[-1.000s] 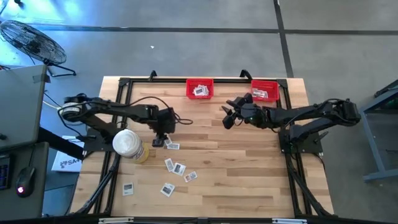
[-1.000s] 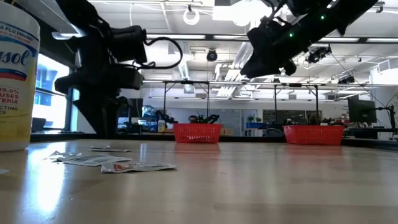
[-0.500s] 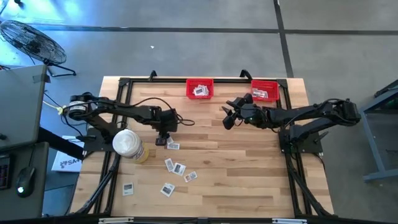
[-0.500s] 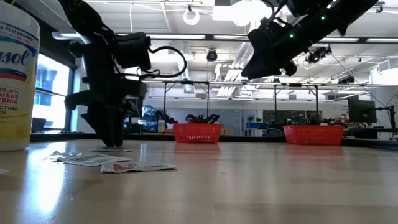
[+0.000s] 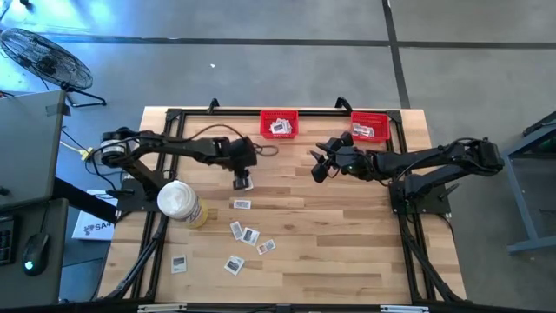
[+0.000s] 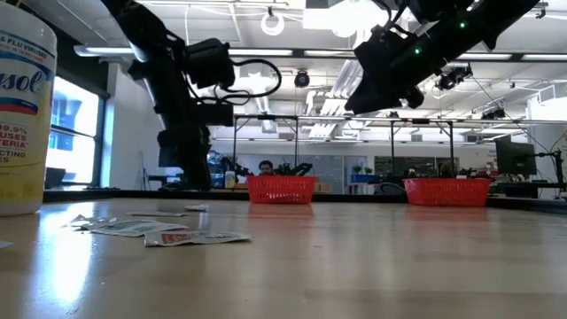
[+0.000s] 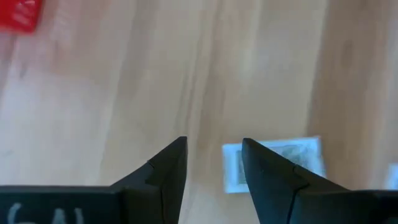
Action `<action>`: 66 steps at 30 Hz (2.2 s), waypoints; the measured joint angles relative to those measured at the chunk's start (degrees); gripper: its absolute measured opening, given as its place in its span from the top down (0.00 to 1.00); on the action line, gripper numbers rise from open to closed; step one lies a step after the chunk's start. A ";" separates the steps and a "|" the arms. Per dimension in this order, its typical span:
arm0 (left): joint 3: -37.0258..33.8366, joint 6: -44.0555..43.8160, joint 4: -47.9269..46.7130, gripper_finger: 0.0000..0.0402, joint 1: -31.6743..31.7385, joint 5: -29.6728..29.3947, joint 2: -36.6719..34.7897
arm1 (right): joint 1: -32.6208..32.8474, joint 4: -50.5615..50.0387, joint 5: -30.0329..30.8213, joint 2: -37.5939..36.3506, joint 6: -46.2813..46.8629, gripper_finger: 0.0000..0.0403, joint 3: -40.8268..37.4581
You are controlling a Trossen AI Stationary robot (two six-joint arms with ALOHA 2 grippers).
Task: Pick & Place First Aid Supplies
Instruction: Put the ointment pack into the right red bin
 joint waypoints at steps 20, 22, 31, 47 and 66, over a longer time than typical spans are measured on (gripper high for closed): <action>-4.45 -8.68 8.13 0.62 -3.43 -0.06 0.00 | -0.02 18.04 -0.20 0.02 1.42 0.65 -12.68; -4.45 -10.88 7.99 0.62 -5.59 -6.26 0.00 | -0.02 18.52 -0.20 0.02 1.33 0.65 -12.81; -4.37 -29.39 10.29 0.62 -14.46 -21.53 0.74 | -0.02 18.48 -0.22 0.02 0.20 0.65 -12.81; -2.04 -42.64 9.24 0.64 -15.38 -26.47 9.53 | -0.02 20.27 -1.62 0.02 0.23 0.65 -12.81; -1.79 -46.29 2.94 0.99 -15.23 -25.94 7.66 | -0.02 20.99 -2.82 0.02 0.42 0.65 -12.81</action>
